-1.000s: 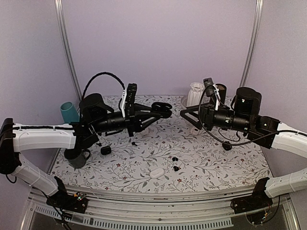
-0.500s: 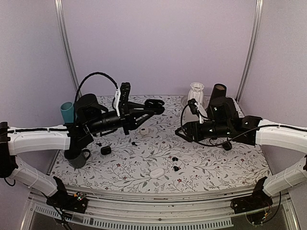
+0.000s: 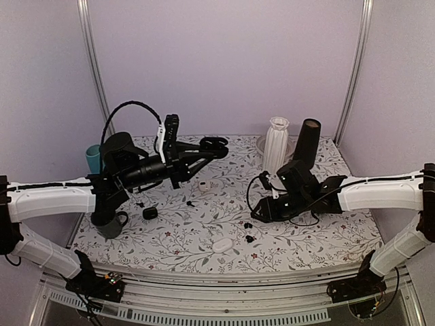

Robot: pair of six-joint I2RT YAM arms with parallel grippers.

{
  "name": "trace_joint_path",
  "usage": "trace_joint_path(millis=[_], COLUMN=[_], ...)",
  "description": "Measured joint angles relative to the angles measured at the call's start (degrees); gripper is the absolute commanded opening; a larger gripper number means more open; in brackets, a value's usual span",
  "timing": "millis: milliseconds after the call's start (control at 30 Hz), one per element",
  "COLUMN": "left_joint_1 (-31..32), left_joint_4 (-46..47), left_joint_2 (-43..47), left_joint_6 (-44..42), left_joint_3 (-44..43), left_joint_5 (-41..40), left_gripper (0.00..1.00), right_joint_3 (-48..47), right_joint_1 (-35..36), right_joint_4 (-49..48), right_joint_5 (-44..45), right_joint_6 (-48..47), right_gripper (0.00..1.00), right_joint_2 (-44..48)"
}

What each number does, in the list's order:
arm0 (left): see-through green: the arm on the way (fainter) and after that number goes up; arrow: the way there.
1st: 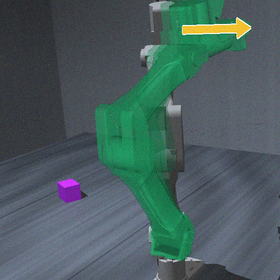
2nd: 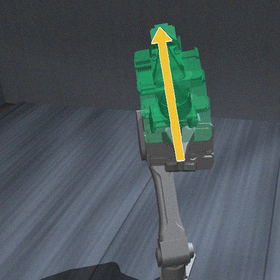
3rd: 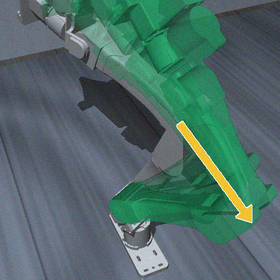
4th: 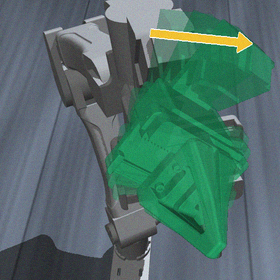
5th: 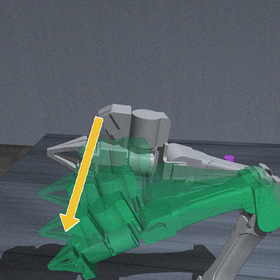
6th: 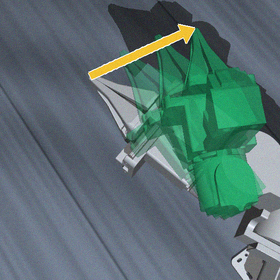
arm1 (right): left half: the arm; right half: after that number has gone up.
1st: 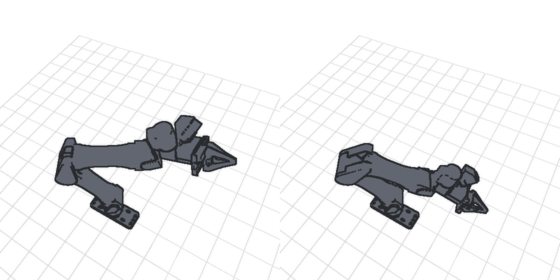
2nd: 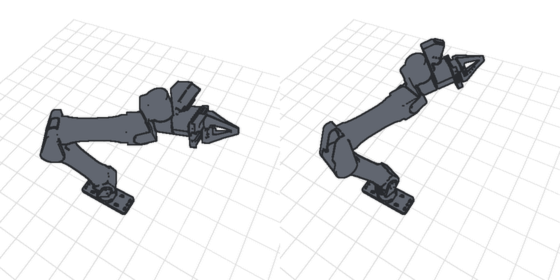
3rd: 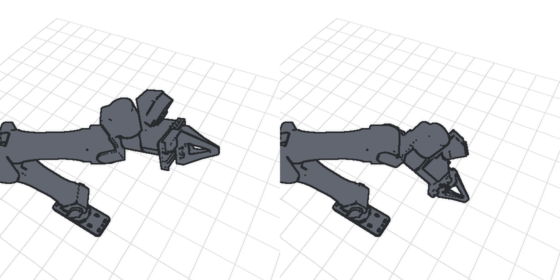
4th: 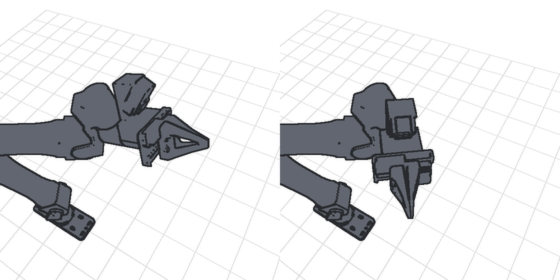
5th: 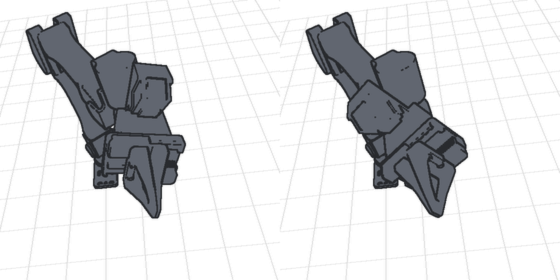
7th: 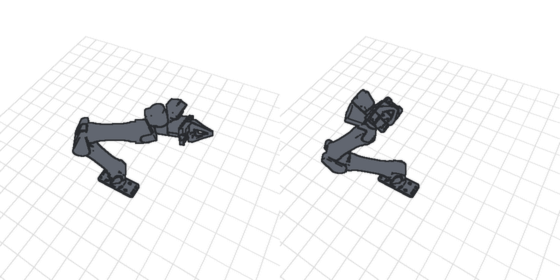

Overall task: Insert the wireless bluetooth earbuds into the charging case
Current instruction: Pick up the left earbud from the center of the board.

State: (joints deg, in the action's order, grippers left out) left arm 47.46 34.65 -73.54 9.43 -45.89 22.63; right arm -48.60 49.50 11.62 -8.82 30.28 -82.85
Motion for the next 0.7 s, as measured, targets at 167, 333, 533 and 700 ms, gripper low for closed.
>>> trace_joint_path(millis=[167,333,533,700], left_joint_1=[-0.04,-0.09,-0.13,-0.13], left_joint_4=[0.02,0.02,0.0,0.0], left_joint_2=[0.46,0.46,0.46,0.46], left_joint_6=[0.04,0.22,0.24,0.26], left_joint_3=[0.68,0.81,0.83,0.85], left_joint_5=[-0.02,0.0,-0.02,-0.09], left_gripper=[0.0,0.0,0.0,0.0], right_joint_3=[1.88,2.05,1.55,-0.59], right_joint_1=[0.0,0.24,1.29,2.82], right_joint_4=[-0.07,-0.46,0.0,0.7], right_joint_5=[-0.11,-0.28,-0.31,-0.02], right_joint_6=[1.09,1.22,0.33,-0.15], right_gripper=[0.29,0.28,0.26,0.25], right_joint_2=[-3.3,-7.19,-11.45,-13.68])
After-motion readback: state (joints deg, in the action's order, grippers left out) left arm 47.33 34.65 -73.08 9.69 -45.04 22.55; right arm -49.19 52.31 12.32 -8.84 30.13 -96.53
